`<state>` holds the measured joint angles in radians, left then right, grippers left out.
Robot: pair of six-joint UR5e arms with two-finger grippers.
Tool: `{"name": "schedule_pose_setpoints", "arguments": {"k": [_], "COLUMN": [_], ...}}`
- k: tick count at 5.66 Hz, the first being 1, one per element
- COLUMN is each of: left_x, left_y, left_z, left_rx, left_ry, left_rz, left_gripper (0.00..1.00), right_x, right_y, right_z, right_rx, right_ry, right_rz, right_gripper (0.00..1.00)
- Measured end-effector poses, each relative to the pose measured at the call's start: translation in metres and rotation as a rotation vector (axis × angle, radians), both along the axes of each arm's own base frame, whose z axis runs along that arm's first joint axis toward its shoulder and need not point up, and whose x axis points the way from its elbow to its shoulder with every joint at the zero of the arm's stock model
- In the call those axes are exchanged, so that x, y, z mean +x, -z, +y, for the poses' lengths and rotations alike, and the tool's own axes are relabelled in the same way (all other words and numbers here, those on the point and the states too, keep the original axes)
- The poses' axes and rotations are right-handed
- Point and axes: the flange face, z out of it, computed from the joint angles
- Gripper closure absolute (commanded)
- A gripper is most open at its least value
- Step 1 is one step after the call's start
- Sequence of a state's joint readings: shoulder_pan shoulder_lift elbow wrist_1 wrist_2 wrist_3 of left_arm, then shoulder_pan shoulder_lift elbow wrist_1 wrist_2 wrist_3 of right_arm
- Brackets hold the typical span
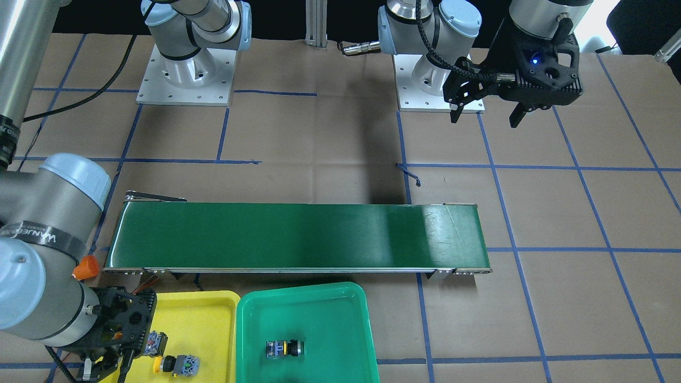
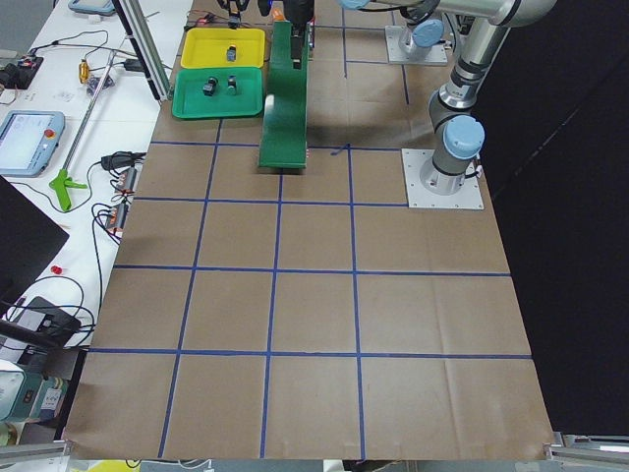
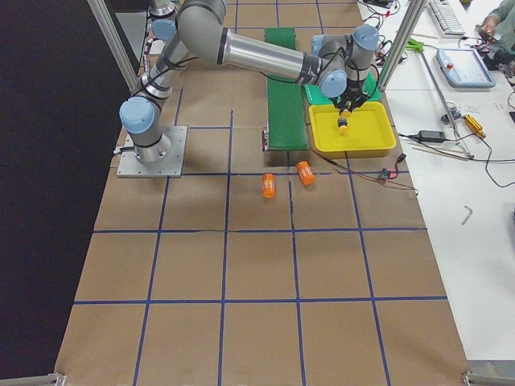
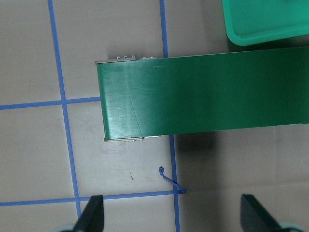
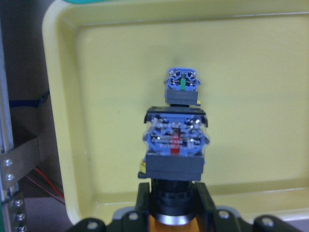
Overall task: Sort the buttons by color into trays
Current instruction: 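Lower the yellow button into the yellow tray and open the right gripper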
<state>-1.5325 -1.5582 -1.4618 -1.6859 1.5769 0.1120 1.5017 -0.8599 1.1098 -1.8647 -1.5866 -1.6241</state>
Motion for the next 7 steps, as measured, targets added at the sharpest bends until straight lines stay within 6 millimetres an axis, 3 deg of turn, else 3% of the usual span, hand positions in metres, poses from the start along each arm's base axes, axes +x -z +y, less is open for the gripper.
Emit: {"name": "schedule_pose_setpoints", "arguments": {"k": [1,2,3,4,6,7], "left_x": [0.000,0.000,0.000,0.000,0.000,0.000], "left_y": [0.000,-0.001,-0.001,-0.001,-0.001,-0.001], "left_z": [0.000,0.000,0.000,0.000,0.000,0.000], "left_rx": [-0.001,-0.001,-0.001,-0.001,-0.001,-0.001], "left_ry": [0.000,0.000,0.000,0.000,0.000,-0.001], "left_rz": [0.000,-0.001,-0.001,-0.002,-0.002,-0.002], "left_gripper": [0.02,0.02,0.02,0.02,0.02,0.02], "right_x": [0.000,0.001,0.003,0.005,0.005,0.006], "right_y": [0.037,0.066,0.081,0.073,0.007,-0.036], "right_z": [-0.005,0.000,0.008,0.012,0.016,0.025], "right_rx": [0.052,0.101,0.132,0.124,0.030,-0.021], "right_ry": [0.001,0.002,0.007,0.015,0.050,0.132], "right_rz": [-0.004,-0.007,-0.022,-0.041,-0.048,-0.050], "right_gripper": [0.70,0.01,0.00,0.00,0.00,0.00]}}
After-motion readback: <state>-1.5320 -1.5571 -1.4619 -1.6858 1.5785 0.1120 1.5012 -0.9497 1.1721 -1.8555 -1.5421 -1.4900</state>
